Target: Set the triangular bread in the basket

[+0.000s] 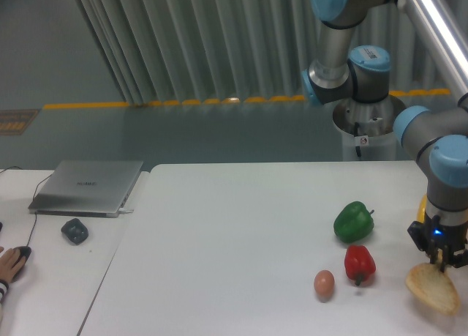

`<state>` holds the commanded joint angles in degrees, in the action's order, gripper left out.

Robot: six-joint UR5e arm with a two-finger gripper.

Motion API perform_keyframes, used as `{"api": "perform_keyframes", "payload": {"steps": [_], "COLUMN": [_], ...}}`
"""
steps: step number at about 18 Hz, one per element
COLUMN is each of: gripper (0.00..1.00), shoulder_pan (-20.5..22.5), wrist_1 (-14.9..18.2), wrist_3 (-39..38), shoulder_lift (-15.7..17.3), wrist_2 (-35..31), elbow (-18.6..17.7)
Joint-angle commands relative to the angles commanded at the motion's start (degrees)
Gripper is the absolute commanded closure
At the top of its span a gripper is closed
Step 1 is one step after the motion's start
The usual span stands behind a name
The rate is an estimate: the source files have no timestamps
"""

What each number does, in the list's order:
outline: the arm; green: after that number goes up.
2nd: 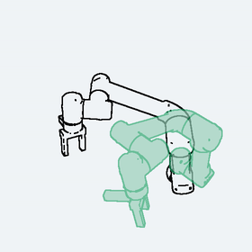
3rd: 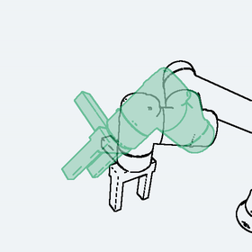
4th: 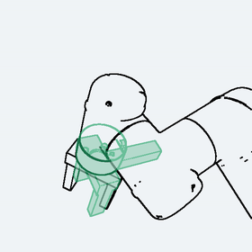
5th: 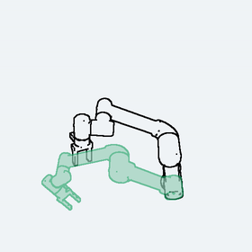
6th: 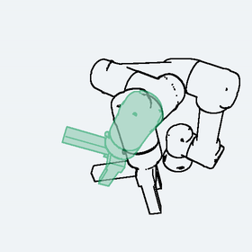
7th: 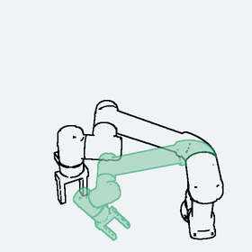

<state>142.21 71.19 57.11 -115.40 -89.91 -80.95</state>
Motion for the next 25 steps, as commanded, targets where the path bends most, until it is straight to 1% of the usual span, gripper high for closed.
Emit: {"api": "perform_keyframes", "payload": {"steps": [2,4,7,13,17,18,19,23,25], "gripper": [1.00,1.00,1.00,1.00,1.00,1.00,0.96,0.94,0.90], "shoulder_pan": [0.2,0.8,2.2,7.5,11.3,11.9,12.6,16.2,18.1], "wrist_1": [0.0,0.1,0.4,0.4,0.3,0.2,0.2,0.1,-0.1], "wrist_3": [6.2,15.0,24.7,41.5,54.5,56.6,58.2,66.4,70.8], "shoulder_lift": [1.2,2.0,2.5,3.3,2.9,2.9,2.8,2.5,2.3], "wrist_2": [0.0,0.0,0.1,0.1,0.1,0.2,0.3,3.7,4.2], "elbow": [0.5,1.3,1.6,1.8,2.6,2.6,2.6,2.2,1.8]}}
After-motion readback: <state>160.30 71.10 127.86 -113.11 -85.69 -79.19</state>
